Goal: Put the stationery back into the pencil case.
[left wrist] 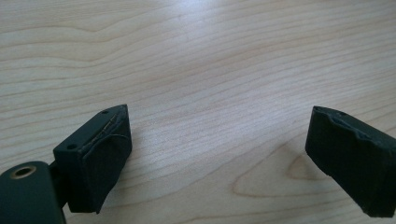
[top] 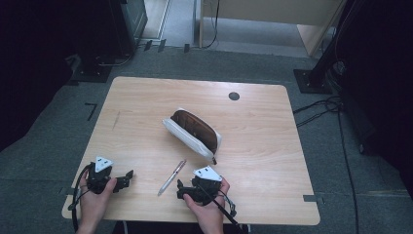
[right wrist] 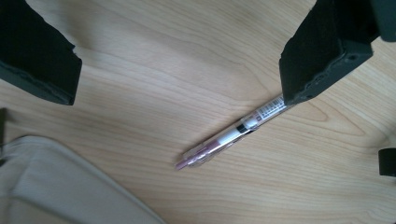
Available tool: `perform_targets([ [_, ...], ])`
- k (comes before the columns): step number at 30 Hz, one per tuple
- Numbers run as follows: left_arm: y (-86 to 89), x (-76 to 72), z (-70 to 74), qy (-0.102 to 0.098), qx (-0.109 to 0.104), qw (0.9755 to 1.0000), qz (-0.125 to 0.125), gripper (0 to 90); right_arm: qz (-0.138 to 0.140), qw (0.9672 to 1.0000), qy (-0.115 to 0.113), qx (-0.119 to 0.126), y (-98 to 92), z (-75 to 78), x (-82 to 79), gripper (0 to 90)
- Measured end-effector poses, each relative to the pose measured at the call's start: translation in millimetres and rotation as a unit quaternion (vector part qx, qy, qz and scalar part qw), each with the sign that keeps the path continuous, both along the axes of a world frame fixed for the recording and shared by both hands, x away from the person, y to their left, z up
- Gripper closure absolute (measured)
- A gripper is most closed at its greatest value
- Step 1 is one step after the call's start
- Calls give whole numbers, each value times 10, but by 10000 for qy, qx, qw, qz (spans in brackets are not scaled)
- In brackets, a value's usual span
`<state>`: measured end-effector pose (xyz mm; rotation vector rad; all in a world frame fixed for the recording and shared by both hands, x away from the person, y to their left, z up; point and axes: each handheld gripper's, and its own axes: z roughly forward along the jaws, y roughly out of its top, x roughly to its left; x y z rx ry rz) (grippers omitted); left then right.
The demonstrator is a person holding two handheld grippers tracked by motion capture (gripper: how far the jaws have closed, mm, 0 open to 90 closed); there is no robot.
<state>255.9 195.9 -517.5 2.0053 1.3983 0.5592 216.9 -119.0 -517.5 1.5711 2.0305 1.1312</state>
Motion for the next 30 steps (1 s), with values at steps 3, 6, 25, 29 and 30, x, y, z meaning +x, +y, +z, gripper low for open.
perform_targets([
  [3,-21,-4,-6,-21,77,10000,22,77,-13,9999,33,-116,97,-17,3,0],
  [6,-18,-5,-5,-19,92,10000,9,77,-5,9999,52,-157,158,-29,13,0],
  [25,-26,-4,-10,-45,84,10000,9,76,62,9982,261,-543,515,-29,92,0],
  [29,-25,-4,-10,-46,89,10000,3,76,153,9977,264,-600,512,-30,100,0],
  [30,-25,-4,-10,-46,87,10000,4,76,182,9975,262,-628,509,-30,99,0],
])
